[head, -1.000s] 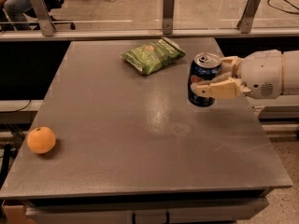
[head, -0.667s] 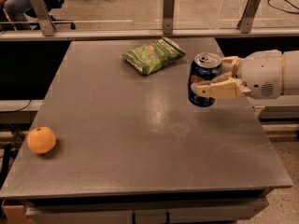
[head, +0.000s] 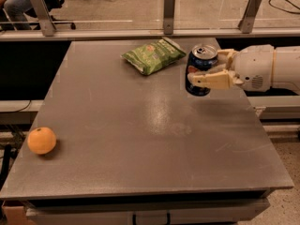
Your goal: Move pepsi can near green jalapeno chip bag
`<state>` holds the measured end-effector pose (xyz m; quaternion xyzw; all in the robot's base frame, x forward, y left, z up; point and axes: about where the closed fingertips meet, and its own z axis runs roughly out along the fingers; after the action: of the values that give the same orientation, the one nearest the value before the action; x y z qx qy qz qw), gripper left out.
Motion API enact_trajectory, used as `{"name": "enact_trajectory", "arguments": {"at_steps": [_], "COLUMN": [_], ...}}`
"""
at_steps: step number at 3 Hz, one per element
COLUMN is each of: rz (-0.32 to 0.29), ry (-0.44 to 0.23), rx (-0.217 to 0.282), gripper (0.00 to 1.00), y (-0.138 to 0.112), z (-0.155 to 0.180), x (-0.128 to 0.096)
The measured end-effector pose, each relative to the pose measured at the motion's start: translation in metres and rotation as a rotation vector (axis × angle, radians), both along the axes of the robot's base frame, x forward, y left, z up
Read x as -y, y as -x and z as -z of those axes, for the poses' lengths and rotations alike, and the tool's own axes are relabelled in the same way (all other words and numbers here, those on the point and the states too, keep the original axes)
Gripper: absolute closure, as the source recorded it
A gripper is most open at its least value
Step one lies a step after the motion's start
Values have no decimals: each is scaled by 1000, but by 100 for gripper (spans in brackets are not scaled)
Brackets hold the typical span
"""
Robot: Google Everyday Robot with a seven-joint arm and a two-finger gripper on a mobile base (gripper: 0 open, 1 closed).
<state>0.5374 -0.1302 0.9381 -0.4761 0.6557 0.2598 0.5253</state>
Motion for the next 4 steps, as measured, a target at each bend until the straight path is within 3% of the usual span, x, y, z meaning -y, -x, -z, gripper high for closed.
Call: {"name": "enact_trajectory", "arguments": {"at_steps": [2, 4], "rz": [83, 120], "ry": [39, -2], "rx": [47, 13], "gripper": [100, 59], "y": [-107, -176], "z": [10, 43], "x": [14, 5]}}
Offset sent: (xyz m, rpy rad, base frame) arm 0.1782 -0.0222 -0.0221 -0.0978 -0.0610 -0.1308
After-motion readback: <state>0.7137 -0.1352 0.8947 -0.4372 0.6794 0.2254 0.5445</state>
